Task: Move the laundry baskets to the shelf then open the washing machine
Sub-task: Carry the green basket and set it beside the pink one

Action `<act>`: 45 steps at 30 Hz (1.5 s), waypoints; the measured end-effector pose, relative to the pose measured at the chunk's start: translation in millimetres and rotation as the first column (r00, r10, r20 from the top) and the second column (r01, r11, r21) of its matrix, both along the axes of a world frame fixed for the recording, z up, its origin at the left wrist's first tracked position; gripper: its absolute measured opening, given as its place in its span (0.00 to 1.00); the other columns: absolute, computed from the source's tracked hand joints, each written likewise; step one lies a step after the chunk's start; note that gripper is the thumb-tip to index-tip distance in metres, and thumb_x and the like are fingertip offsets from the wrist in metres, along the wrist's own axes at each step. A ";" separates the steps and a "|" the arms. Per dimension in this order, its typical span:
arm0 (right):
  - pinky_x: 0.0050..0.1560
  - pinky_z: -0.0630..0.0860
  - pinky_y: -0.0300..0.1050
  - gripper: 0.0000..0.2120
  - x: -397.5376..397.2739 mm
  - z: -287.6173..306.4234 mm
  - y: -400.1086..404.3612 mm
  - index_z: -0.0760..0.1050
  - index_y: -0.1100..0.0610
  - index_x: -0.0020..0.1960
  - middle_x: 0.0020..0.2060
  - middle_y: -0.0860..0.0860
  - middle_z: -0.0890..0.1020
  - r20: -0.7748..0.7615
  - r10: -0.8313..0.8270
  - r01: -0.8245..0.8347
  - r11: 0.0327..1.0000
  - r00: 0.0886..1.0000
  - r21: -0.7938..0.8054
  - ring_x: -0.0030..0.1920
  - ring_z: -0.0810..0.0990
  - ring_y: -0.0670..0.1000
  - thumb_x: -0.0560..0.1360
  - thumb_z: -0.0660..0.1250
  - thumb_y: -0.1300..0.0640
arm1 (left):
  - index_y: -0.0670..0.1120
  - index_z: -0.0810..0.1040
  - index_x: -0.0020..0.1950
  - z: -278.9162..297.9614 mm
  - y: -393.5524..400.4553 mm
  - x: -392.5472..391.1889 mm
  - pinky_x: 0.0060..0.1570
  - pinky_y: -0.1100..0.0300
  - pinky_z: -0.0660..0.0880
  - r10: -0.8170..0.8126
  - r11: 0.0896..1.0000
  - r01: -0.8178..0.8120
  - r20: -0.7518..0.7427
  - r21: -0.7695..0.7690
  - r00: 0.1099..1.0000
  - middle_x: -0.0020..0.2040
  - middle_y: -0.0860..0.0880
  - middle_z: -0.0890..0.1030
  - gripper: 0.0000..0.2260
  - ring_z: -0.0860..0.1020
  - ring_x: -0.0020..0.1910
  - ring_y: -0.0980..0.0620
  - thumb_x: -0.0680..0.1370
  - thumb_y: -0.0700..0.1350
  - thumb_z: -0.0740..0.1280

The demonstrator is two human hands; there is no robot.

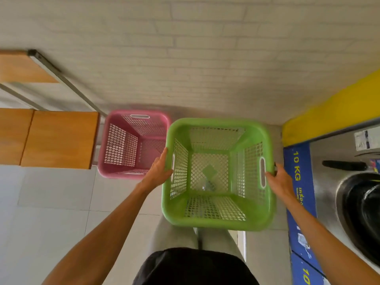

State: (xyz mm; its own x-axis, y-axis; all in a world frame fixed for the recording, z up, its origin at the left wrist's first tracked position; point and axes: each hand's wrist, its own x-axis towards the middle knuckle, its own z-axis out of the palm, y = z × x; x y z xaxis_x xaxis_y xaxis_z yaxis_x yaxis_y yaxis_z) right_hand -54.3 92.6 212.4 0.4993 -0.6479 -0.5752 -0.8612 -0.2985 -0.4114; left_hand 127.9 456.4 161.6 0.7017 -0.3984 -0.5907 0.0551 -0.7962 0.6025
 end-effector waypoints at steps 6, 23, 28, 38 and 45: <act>0.40 0.70 0.46 0.14 43.3 -82.6 -25.8 0.78 0.62 0.58 0.49 0.63 0.83 -0.094 -0.092 0.094 0.995 0.991 0.019 0.41 0.76 0.56 0.75 0.66 0.59 | 0.48 0.47 0.81 -68.4 -27.2 33.1 0.55 0.53 0.79 0.037 0.999 -0.036 -0.066 0.011 0.997 0.73 0.40 0.70 0.42 0.78 0.60 0.45 0.76 0.35 0.69; 0.30 0.67 0.38 0.13 104.9 -281.6 -97.0 0.78 0.59 0.59 0.49 0.58 0.84 -0.231 0.039 -0.027 0.998 0.972 0.054 0.40 0.79 0.54 0.77 0.63 0.59 | 0.52 0.52 0.80 -273.2 -82.2 91.6 0.50 0.43 0.82 0.165 0.986 -0.165 -0.074 0.000 0.984 0.68 0.40 0.75 0.37 0.80 0.60 0.42 0.77 0.39 0.68; 0.33 0.70 0.40 0.12 114.9 -294.8 -108.2 0.78 0.60 0.58 0.49 0.58 0.83 -0.181 0.054 -0.045 0.997 0.982 0.055 0.42 0.79 0.55 0.77 0.62 0.61 | 0.54 0.51 0.80 -281.4 -88.1 99.6 0.51 0.42 0.81 0.162 0.984 -0.169 -0.100 -0.061 0.982 0.70 0.42 0.74 0.36 0.78 0.64 0.41 0.78 0.38 0.67; 0.31 0.69 0.41 0.12 117.1 -302.0 -109.8 0.72 0.60 0.60 0.48 0.59 0.81 -0.216 0.054 -0.057 0.998 0.975 -0.005 0.40 0.78 0.57 0.77 0.63 0.62 | 0.52 0.58 0.78 -275.1 -87.6 110.1 0.54 0.45 0.81 0.046 0.996 -0.053 -0.106 -0.065 0.993 0.64 0.47 0.77 0.33 0.80 0.60 0.49 0.76 0.44 0.69; 0.51 0.75 0.47 0.21 135.3 -262.3 -47.2 0.69 0.65 0.66 0.59 0.65 0.77 -0.010 0.209 -0.206 0.953 0.978 -0.221 0.55 0.79 0.64 0.77 0.67 0.58 | 0.48 0.56 0.80 -220.3 -44.4 109.9 0.55 0.47 0.80 0.075 0.997 -0.075 -0.012 0.003 0.997 0.70 0.41 0.70 0.35 0.78 0.61 0.43 0.76 0.41 0.68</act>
State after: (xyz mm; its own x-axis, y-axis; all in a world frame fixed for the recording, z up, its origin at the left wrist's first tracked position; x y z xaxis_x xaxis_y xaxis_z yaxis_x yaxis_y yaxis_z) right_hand 81.0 45.4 -49.9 0.6426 -0.6391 -0.4226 -0.7658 -0.5542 -0.3263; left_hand 237.8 412.0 -58.8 0.7223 -0.3431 -0.6005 0.1224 -0.7912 0.5992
